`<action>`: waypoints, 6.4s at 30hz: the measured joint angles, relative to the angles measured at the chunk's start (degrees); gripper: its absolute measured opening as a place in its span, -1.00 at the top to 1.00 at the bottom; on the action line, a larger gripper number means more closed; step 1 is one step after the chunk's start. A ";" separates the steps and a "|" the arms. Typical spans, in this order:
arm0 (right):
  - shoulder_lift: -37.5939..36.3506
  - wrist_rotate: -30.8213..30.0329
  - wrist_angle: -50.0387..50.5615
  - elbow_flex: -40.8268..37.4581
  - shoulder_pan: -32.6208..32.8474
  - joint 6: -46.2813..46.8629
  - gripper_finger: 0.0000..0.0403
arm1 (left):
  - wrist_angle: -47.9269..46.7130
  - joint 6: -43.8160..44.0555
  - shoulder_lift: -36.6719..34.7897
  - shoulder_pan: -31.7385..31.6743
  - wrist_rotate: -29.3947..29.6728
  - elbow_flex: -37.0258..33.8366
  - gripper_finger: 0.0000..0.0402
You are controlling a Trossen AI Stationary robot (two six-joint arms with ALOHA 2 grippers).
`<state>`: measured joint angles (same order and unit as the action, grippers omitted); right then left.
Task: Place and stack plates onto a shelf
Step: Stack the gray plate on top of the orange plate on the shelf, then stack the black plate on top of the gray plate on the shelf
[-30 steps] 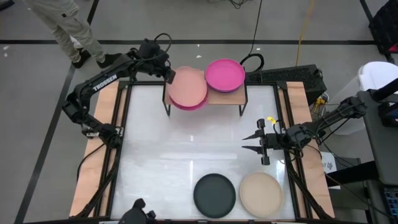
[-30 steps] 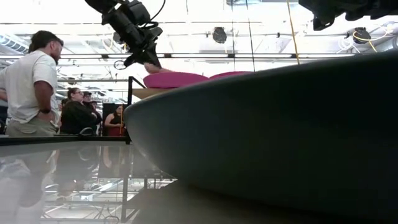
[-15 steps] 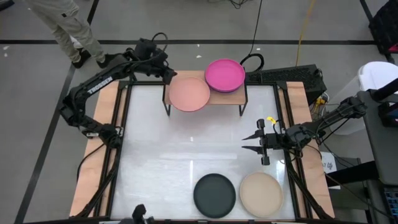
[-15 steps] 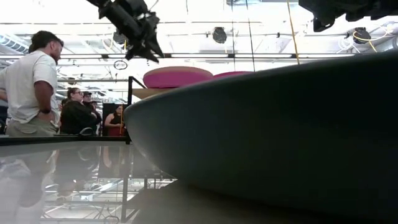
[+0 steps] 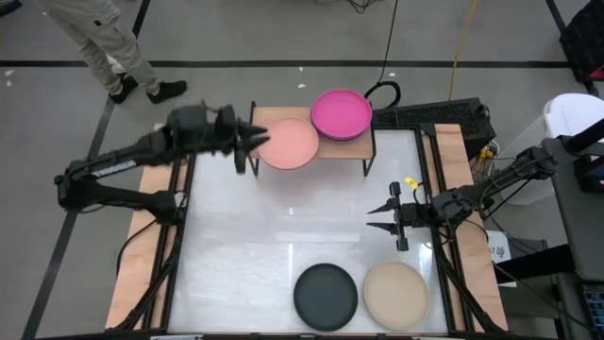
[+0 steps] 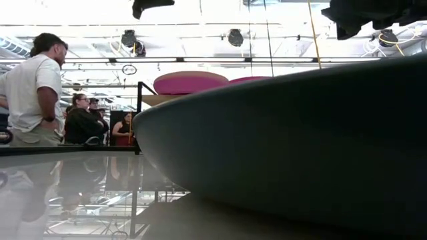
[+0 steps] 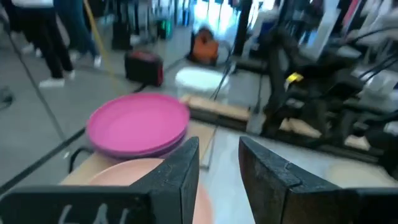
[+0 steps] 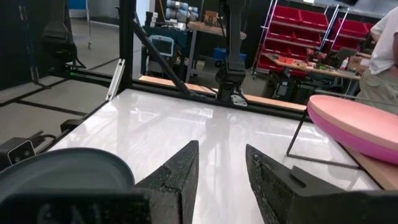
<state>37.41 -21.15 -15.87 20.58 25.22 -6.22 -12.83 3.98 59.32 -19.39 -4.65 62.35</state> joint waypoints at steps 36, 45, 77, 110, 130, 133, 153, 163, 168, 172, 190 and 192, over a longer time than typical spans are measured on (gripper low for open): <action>15.34 22.36 40.96 16.55 -6.41 17.80 0.43 | 51.20 5.22 -4.91 27.83 24.29 -40.44 0.42; 20.82 31.70 42.10 16.55 -6.34 20.88 0.43 | 49.52 7.09 -4.91 27.83 24.29 -40.44 0.42; 38.07 32.97 44.64 16.55 2.29 26.67 0.28 | 46.81 8.58 -4.91 27.90 24.26 -40.44 0.42; 11.66 7.40 43.21 19.98 -17.16 14.98 1.00 | 46.87 8.56 -4.89 27.77 26.34 -40.44 0.42; 38.15 19.76 18.26 51.15 -48.49 0.49 1.00 | 46.90 7.99 -4.87 27.77 27.26 -40.44 0.42; 43.80 26.77 20.45 55.50 -52.18 3.39 1.00 | 46.90 7.33 -4.87 27.77 27.26 -40.44 0.42; 53.47 28.68 17.25 57.81 -57.49 5.11 0.80 | 46.81 7.09 -4.87 27.77 27.26 -40.44 0.42; 48.68 32.43 20.12 57.79 -57.36 3.52 0.40 | 45.87 7.57 -4.87 27.85 27.21 -40.44 0.42; 41.63 44.84 28.58 57.67 -56.52 1.48 0.31 | 42.97 8.18 -4.69 29.33 27.16 -40.44 0.42; 33.23 44.60 35.22 53.05 -52.76 -3.57 0.32 | 42.21 6.40 -2.09 31.42 27.17 -39.71 0.42; -4.88 39.08 11.33 11.39 -40.02 6.71 0.35 | 15.60 -0.92 32.51 33.41 10.32 -1.10 0.41; -6.50 39.08 9.68 9.44 -39.35 7.81 0.35 | 9.90 -0.47 35.67 33.37 9.84 3.05 0.41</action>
<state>30.91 17.93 -6.19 30.02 -14.14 1.59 -2.93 3.51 94.99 13.98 5.19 65.40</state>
